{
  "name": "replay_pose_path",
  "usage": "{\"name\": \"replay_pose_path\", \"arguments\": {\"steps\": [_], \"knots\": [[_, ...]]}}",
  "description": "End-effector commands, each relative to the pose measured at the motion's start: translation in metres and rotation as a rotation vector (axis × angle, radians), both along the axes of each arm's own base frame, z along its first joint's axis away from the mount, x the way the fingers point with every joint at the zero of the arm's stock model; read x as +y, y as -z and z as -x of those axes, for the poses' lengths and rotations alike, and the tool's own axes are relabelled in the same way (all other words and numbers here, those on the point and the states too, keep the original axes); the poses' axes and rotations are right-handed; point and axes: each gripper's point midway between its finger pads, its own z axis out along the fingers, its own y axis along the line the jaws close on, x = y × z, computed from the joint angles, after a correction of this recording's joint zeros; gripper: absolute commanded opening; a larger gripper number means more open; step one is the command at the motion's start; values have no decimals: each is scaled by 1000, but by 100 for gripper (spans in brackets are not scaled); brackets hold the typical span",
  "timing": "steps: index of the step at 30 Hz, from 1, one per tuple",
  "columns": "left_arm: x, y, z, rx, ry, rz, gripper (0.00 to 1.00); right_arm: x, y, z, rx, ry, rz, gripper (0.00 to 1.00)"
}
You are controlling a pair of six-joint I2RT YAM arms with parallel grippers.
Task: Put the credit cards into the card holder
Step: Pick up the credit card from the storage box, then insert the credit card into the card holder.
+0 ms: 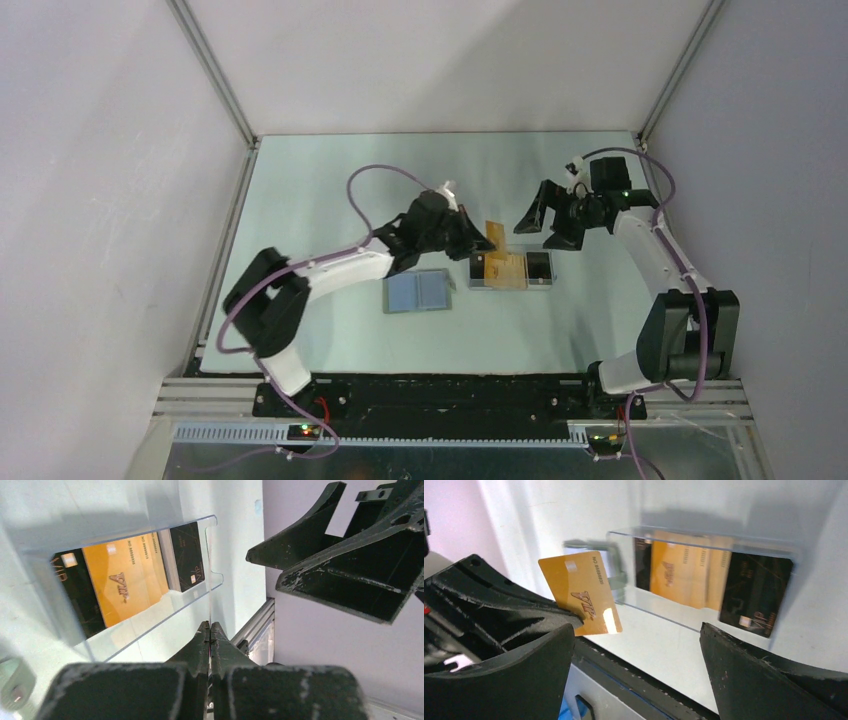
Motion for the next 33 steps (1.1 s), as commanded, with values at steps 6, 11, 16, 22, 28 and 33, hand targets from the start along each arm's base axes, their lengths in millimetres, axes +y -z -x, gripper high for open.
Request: {"name": "replay_pose_path", "arguments": {"steps": [6, 11, 16, 22, 28, 33], "knots": [[97, -61, -8, -164, -148, 71, 0, 66, -73, 4, -131, -192, -322, 97], [127, -90, 11, -211, -119, 184, 0, 122, -103, 8, -141, -334, -522, 87], [142, -111, 22, -264, -123, 292, 0, 166, -120, 11, -82, -429, -685, 76], [144, -116, 28, -265, -109, 331, 0, 193, -119, 11, -47, -483, -758, 68], [142, -117, 28, -256, -103, 342, 0, 206, -120, 20, -25, -537, -795, 51], [144, -113, 23, -245, -128, 340, 0, 205, -127, 26, -35, -556, -797, 29]]}}
